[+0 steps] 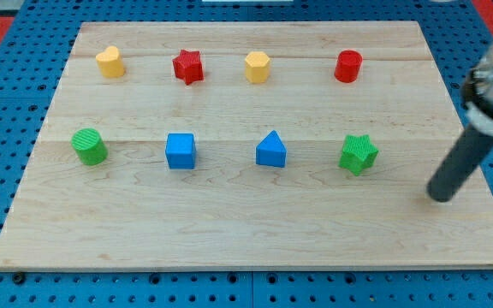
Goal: Move the green star towards red cirlce
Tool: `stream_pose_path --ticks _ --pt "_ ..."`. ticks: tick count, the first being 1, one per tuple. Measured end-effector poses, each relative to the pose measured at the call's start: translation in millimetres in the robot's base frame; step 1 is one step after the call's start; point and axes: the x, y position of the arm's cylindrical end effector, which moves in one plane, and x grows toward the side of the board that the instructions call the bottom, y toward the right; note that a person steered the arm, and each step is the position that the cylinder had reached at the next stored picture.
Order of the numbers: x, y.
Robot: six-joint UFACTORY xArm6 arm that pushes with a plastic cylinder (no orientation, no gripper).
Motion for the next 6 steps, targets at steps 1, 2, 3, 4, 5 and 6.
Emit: stream_pose_path --ticks 1,2,3,4,5,6 --pt "-39.0 -49.8" --pt "-74.7 -74.7" --pt "-31.4 -74.8" --pt "-7.8 -99.7" --pt "-46.0 -121.9" --pt "-83.1 -121.0"
